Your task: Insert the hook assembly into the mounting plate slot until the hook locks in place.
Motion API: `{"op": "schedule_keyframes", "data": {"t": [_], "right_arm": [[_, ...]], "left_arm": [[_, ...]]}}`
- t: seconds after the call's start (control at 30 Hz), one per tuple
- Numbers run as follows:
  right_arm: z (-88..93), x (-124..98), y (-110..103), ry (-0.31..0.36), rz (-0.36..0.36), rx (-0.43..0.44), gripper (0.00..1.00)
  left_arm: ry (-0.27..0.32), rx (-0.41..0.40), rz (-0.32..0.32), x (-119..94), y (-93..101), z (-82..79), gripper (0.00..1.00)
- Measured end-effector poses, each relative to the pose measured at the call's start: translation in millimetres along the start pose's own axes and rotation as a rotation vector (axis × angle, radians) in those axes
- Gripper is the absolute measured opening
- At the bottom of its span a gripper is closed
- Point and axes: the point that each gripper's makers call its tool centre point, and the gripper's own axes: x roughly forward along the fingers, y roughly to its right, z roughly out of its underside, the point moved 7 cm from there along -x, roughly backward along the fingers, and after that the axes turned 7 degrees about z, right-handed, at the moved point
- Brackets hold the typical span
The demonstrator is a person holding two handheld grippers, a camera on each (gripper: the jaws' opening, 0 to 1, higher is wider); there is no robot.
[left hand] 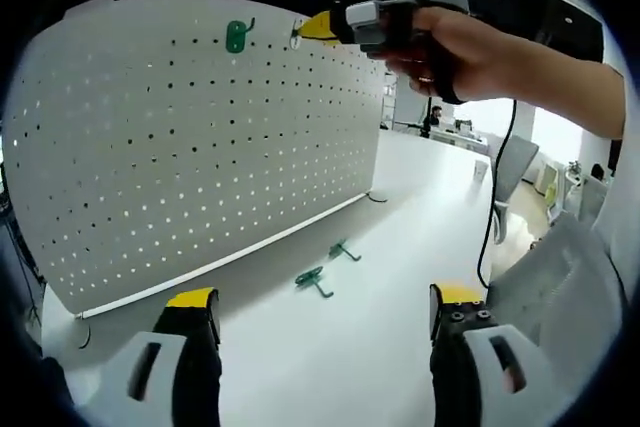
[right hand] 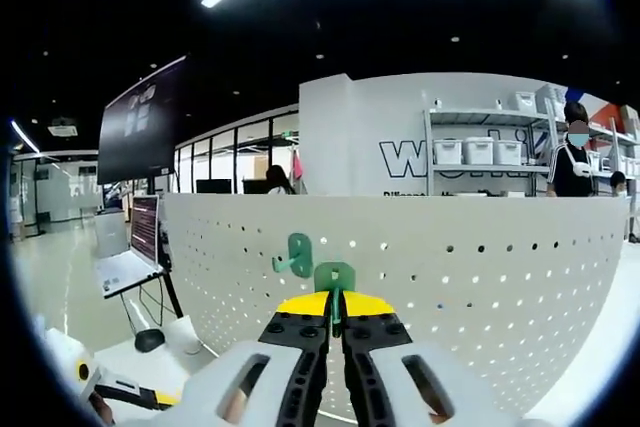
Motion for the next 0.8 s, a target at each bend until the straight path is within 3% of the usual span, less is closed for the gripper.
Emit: {"op": "schedule_keyframes", "data": {"t": [0.8], "right_arm": [[-4.1,25.5,2.9,-0.025,0.032,-0.03,0.01]], "left_arm": [[-0.014,0.006,-0.011,-2.0,-6.3,14.4,0.88]]}}
